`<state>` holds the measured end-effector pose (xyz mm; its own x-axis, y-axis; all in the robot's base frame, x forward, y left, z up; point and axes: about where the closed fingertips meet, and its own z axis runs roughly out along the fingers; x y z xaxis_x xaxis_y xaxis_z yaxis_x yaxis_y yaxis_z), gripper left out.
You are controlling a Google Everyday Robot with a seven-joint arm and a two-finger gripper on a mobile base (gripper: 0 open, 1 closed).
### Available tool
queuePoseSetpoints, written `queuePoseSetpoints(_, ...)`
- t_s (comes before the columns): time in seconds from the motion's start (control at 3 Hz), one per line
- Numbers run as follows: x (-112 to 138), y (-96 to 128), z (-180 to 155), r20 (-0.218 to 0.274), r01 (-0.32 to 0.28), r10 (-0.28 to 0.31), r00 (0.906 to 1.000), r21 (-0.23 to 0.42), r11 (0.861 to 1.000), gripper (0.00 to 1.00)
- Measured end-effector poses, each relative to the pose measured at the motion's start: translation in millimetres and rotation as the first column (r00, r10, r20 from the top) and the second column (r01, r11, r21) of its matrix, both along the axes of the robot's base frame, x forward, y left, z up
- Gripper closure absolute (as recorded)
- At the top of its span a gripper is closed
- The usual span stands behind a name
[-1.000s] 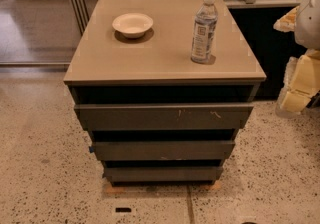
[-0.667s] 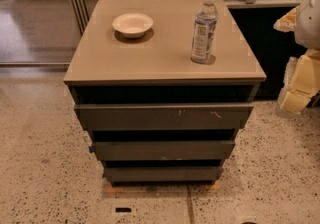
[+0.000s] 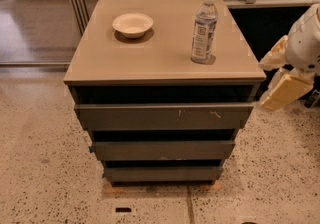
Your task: Open top drawer
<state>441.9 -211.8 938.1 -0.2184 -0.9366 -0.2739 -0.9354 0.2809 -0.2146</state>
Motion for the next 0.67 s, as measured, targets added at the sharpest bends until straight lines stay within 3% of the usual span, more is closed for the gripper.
queuePoseSetpoints(0.33, 7, 15, -60, -0.021, -0.035, 0.037, 0.9991, 0.104, 0.994, 0.63)
queuePoseSetpoints(0.67, 17, 29, -122, -0.035, -0.051, 0.060, 0.9976, 0.208, 0.977, 0.87)
